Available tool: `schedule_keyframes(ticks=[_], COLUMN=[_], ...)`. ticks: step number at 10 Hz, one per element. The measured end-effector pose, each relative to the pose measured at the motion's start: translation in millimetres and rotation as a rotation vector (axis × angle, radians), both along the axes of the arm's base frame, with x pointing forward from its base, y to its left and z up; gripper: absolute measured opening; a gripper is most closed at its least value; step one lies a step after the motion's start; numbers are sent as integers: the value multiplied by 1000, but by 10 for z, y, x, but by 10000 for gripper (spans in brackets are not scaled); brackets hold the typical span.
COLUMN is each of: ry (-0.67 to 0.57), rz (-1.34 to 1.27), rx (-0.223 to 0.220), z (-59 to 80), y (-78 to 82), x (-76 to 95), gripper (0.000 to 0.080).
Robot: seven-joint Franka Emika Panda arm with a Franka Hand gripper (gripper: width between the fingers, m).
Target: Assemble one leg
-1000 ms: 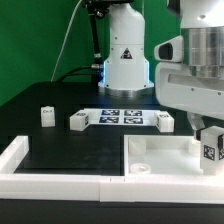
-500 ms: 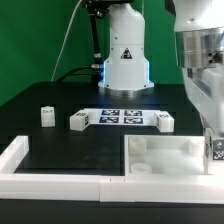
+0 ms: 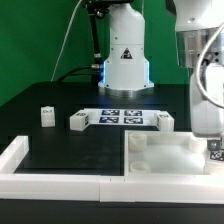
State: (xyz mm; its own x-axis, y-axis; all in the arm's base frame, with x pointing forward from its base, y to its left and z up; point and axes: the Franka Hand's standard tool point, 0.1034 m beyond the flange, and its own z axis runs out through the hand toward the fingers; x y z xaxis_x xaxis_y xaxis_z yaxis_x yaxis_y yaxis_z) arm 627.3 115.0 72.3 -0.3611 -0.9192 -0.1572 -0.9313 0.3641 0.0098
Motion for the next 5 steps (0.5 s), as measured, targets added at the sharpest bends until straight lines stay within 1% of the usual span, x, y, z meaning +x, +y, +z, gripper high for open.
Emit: schedule_keyframes(ticks=[1,2,3,4,5], ry=[0,0,0,0,0], rz=[8,9,9,10,11], rx=[-1,-1,-1,-1,-1], z=[-7,-8,-9,-10,-10], y=[6,7,8,9,10], x=[-4,-4,-5,-5,-6], gripper=[484,484,612,638,638])
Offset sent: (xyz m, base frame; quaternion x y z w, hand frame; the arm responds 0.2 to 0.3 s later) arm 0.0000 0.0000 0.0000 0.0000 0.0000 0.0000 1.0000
